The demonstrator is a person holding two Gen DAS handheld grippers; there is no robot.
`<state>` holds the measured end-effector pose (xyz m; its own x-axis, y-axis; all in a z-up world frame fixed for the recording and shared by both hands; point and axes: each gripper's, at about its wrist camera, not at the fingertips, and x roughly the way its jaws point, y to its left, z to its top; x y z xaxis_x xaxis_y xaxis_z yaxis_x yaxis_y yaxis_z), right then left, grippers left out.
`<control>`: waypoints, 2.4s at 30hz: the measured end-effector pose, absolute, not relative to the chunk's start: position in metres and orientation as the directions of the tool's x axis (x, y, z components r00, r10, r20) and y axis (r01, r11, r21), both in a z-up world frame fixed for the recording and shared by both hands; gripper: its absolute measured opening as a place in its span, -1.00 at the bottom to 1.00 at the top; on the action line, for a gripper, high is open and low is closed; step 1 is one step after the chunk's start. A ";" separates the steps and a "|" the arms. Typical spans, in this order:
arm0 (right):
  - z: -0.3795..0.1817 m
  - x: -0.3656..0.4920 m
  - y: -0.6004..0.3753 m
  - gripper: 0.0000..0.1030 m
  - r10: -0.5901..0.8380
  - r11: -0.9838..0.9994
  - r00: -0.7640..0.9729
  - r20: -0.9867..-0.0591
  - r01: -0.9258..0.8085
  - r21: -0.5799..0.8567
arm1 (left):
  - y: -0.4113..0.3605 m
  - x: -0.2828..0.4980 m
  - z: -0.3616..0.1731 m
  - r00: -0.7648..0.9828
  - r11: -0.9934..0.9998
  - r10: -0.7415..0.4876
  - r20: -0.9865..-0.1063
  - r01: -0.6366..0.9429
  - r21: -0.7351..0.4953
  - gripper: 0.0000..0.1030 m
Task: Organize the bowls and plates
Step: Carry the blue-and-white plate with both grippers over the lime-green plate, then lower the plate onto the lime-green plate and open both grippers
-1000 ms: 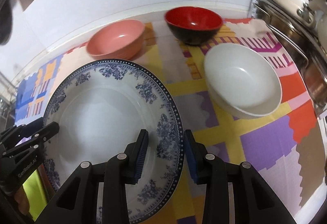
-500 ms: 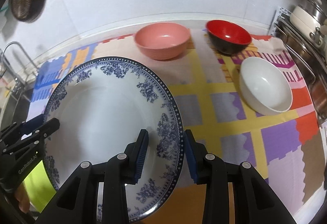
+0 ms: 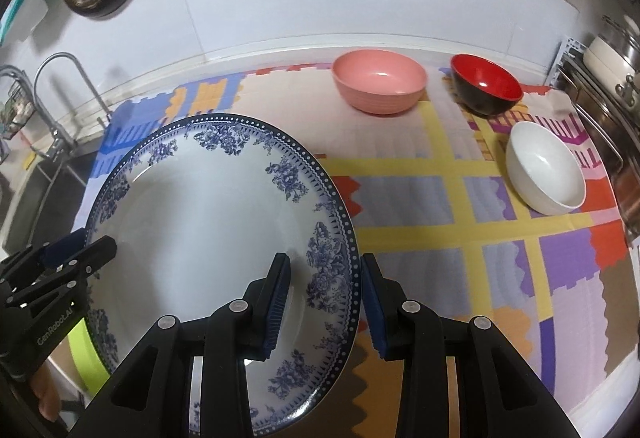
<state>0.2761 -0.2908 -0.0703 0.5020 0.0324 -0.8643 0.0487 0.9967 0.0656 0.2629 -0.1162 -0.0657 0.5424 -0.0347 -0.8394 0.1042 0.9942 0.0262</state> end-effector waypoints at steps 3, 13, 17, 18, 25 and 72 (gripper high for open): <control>-0.069 0.273 -0.276 -0.29 0.039 0.997 0.502 -0.864 0.040 0.068 | -0.105 0.257 -0.064 0.543 0.995 -0.030 -0.839 0.095 0.026 -0.28; -0.073 0.268 -0.226 -0.29 0.063 0.997 0.486 -0.872 0.005 0.075 | -0.054 0.240 -0.065 0.527 0.998 -0.003 -0.850 0.057 0.031 -0.28; -0.078 0.267 -0.207 -0.29 0.070 0.997 0.471 -0.880 -0.009 0.075 | -0.035 0.236 -0.068 0.511 0.999 0.005 -0.859 0.043 0.031 -0.28; -0.080 0.267 -0.201 -0.29 0.073 0.997 0.464 -0.883 -0.014 0.075 | -0.029 0.235 -0.070 0.506 0.999 0.008 -0.862 0.038 0.032 -0.28; -0.090 0.264 -0.174 -0.29 0.073 0.997 0.433 -0.899 -0.027 0.068 | -0.003 0.232 -0.079 0.476 0.999 0.015 -0.879 0.021 0.029 -0.28; -0.119 0.261 -0.162 -0.10 0.077 0.997 0.350 -0.934 -0.034 0.070 | 0.007 0.229 -0.109 0.413 0.998 0.009 -0.911 0.058 0.036 0.32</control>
